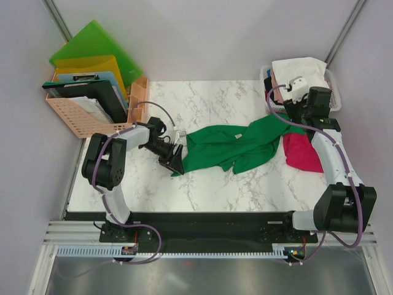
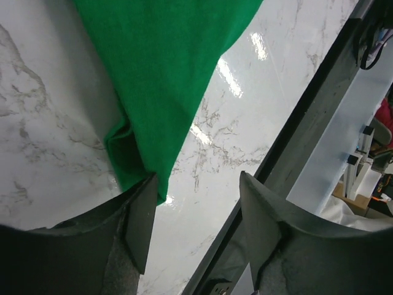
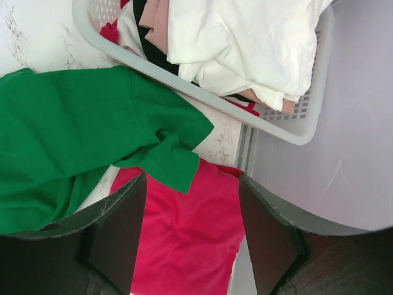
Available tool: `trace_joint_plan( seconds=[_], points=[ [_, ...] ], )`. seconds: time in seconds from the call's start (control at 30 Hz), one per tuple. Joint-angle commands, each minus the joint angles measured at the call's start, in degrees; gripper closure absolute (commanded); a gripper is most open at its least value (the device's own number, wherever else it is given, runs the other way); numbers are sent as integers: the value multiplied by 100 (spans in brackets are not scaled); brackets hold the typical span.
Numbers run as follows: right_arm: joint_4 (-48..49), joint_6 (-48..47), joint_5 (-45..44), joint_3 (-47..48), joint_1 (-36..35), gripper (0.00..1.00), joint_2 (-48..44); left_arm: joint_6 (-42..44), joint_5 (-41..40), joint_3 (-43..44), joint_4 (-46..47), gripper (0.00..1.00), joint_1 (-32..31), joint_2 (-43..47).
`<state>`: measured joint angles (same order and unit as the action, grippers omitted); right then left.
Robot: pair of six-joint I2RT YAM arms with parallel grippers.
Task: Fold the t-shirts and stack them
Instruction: Flatten out the tshirt
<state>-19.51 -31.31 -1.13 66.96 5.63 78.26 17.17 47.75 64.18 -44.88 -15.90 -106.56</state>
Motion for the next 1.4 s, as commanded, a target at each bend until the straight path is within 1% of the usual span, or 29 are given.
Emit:
trace_joint_plan(
  seconds=[0.0, 0.03, 0.07, 0.1, 0.2, 0.33, 0.4, 0.47, 0.5, 0.53, 0.57, 0.63, 0.77, 0.8, 0.83, 0.9, 0.93, 0.97, 1.03, 1.1, 1.17, 1.2, 1.23, 1.27, 1.33, 1.37],
  points=[
    [237, 11, 104, -60, -9, 31, -145, -126, -169, 174, 50, 39, -62, -5],
    [237, 11, 95, -69, 0, 31, -136, -126, -282, 165, 50, 39, -71, 4],
    [246, 11, 95, -95, 8, 31, -118, -135, -379, 173, 102, 37, -80, 13],
    [246, 20, 104, -104, 0, 31, -109, -144, -641, 191, 137, 35, -89, 21],
    [246, 20, 95, -148, 8, 31, -83, -240, -1099, 191, 348, 34, -89, 144],
    [254, -24, 78, -201, 0, 31, -30, -284, -1004, 200, 366, 31, -80, 285],
    [263, -42, 69, -218, 0, 31, -30, -284, -1118, 165, 366, 33, -89, 233],
    [281, -42, 69, -218, 0, 31, -21, -258, -1153, 165, 375, 43, -89, 58],
    [281, -42, 60, -227, 8, 31, -30, -240, -1119, 182, 366, 51, -97, 22],
    [290, -33, 51, -236, 0, 31, -39, -223, -1075, 191, 323, 82, -97, -22],
    [298, -42, 42, -236, 8, 32, -39, -205, -1083, 226, 279, 90, -124, -83],
    [307, -68, 42, -271, 17, 32, -91, -214, -1250, 296, 235, 98, -150, -66],
    [369, -86, 25, -420, 35, 35, -197, -223, -1785, 419, 269, 98, -150, 258],
    [377, -77, 33, -455, 44, 40, -206, -231, -2065, 515, 287, 98, -150, 537],
    [395, -68, 42, -543, 44, 48, -223, -188, -2207, 542, 365, 98, -150, 714],
    [404, -16, 86, -640, 78, 56, -258, -161, -2592, 534, 497, 98, -150, 1197],
    [430, -7, 104, -753, 87, 59, -285, -118, -2691, 543, 568, 98, -150, 1695],
    [448, 2, 95, -807, 105, 65, -302, -91, -2779, 586, 577, 98, -141, 1918],
    [465, 28, 95, -921, 132, 67, -373, 5, -2955, 805, 534, 98, -106, 2331],
    [465, 90, 95, -965, 175, 65, -460, 84, -3147, 990, 472, 98, -71, 2894],
    [465, 169, 104, -1053, 175, 60, -574, 216, -3350, 1113, 445, 98, -71, 3402],
    [474, 186, 260, -1079, 184, 57, -610, 278, -3534, 1192, 445, 98, -71, 3562],
    [483, 213, 271, -1132, 176, 53, -636, 357, -3675, 1228, 463, 98, -62, 3720],
    [492, 274, 297, -1141, 184, 45, -671, 410, -3824, 1237, 489, 98, -62, 4079],
    [518, 318, 315, -1176, 184, 39, -698, 707, -4315, 1141, 655, 98, -71, 4405],
    [509, 362, 315, -1176, 176, 35, -707, 866, -4535, 897, 761, 98, -71, 4721]
  ],
)
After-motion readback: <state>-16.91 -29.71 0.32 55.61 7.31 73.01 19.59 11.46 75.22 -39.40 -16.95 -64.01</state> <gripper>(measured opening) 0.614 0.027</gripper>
